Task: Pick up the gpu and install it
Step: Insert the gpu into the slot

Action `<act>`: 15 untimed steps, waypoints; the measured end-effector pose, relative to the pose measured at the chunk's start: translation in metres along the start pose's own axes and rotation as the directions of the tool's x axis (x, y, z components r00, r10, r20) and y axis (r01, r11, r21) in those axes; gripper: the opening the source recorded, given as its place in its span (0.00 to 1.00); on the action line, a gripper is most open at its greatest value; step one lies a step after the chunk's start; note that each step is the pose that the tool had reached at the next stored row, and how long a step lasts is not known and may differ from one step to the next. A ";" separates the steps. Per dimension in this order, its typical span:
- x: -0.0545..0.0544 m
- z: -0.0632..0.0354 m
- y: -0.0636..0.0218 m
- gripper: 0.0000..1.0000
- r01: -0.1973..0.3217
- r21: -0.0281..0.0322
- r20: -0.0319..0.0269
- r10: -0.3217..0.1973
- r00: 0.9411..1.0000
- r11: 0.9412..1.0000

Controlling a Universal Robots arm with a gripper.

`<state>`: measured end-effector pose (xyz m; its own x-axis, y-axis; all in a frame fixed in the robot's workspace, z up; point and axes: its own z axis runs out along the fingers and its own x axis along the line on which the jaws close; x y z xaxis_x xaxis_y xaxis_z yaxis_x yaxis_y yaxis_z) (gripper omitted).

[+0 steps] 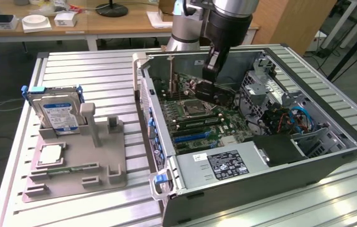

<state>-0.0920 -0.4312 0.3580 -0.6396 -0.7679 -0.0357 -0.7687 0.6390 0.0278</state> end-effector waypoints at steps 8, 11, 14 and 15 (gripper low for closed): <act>0.000 0.0054 -0.0001 0.26 0.006 -0.003 0.009 -0.006 1.000 1.000; 0.000 0.0080 -0.0002 0.26 0.010 -0.003 0.010 -0.010 1.000 1.000; 0.000 0.0101 -0.0004 0.26 0.017 -0.004 0.010 -0.017 1.000 1.000; 0.000 0.0107 -0.0005 0.26 0.023 -0.004 0.010 -0.023 1.000 1.000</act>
<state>-0.0917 -0.4311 0.3473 -0.6219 -0.7817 -0.0459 -0.7831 0.6212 0.0308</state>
